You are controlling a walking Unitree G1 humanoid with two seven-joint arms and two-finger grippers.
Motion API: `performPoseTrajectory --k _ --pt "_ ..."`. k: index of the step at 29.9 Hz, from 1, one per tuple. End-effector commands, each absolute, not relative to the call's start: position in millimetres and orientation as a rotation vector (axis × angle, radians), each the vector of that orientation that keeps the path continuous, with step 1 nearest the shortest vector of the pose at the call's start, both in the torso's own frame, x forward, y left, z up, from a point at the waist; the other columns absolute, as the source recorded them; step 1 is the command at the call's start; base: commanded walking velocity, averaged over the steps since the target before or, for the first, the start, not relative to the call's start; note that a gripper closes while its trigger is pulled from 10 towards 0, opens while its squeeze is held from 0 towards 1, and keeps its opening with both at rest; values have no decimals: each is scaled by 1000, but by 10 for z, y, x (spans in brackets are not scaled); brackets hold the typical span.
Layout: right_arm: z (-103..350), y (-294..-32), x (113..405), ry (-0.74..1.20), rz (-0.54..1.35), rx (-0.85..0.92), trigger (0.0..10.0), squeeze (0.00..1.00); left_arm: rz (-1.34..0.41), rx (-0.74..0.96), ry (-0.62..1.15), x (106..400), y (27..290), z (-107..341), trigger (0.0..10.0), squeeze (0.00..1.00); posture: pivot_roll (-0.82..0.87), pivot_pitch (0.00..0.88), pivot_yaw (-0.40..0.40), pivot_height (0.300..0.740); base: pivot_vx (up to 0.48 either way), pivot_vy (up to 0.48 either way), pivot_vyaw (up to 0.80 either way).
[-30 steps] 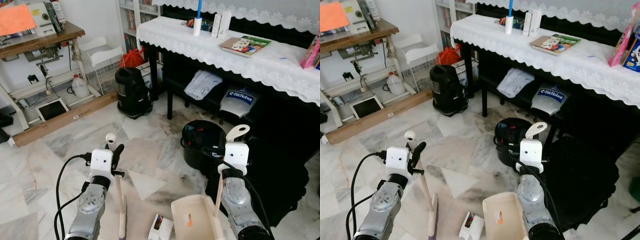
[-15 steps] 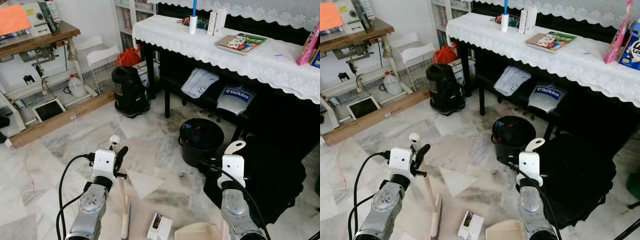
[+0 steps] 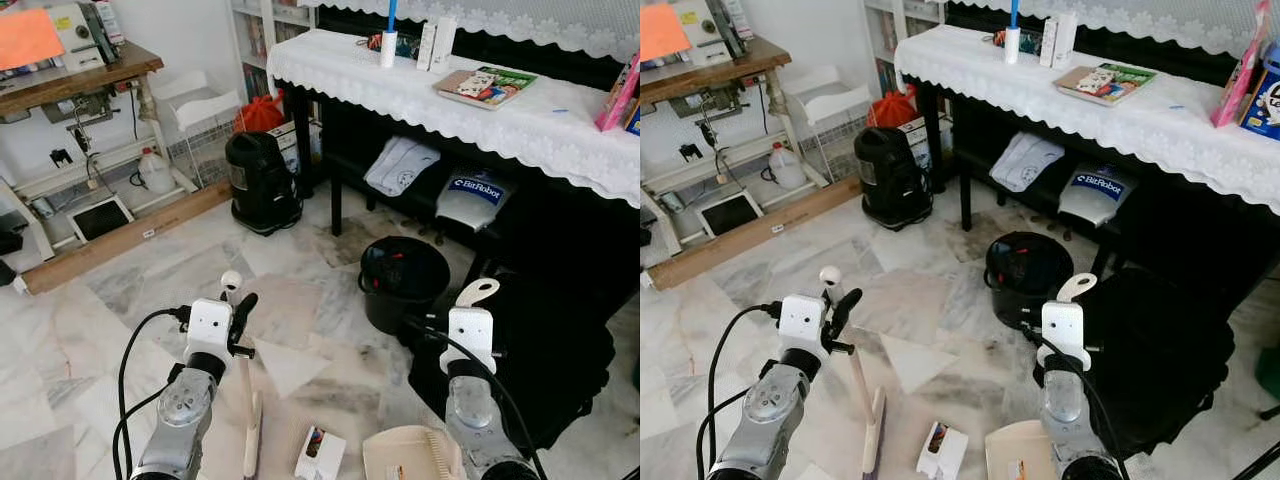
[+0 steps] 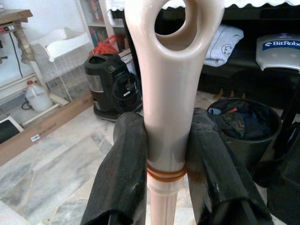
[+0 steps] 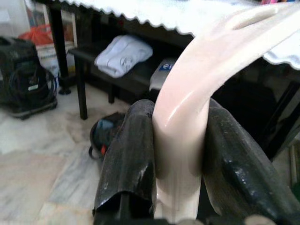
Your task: Sweep floor
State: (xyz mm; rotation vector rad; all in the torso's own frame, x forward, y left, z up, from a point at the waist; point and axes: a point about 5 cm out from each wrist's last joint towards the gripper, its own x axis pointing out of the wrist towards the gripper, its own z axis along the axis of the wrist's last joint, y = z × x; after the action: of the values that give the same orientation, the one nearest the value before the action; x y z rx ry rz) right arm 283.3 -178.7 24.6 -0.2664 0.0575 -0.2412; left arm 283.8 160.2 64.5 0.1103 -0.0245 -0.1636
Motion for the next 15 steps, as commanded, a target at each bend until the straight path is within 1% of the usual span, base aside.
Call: performPoseTrajectory --k 1,3,9,15 --pt "162 -1721 2796 102 -221 -273 10000 0 -153 104 -50 2878 1638 714 10000 0 97 0 83 740 0 0 0" --pt "58 -1708 2717 156 -218 -261 10000 0 -155 103 -54 2881 1640 726 10000 0 106 0 83 740 0 0 0" --pt "-25 -1723 2645 197 -220 -255 10000 0 -161 104 -51 2878 1643 727 10000 0 105 0 83 740 0 0 0" --pt "-151 -1824 2567 313 -281 -195 10000 0 -173 99 -40 2876 1622 712 10000 0 99 0 82 740 0 0 0"
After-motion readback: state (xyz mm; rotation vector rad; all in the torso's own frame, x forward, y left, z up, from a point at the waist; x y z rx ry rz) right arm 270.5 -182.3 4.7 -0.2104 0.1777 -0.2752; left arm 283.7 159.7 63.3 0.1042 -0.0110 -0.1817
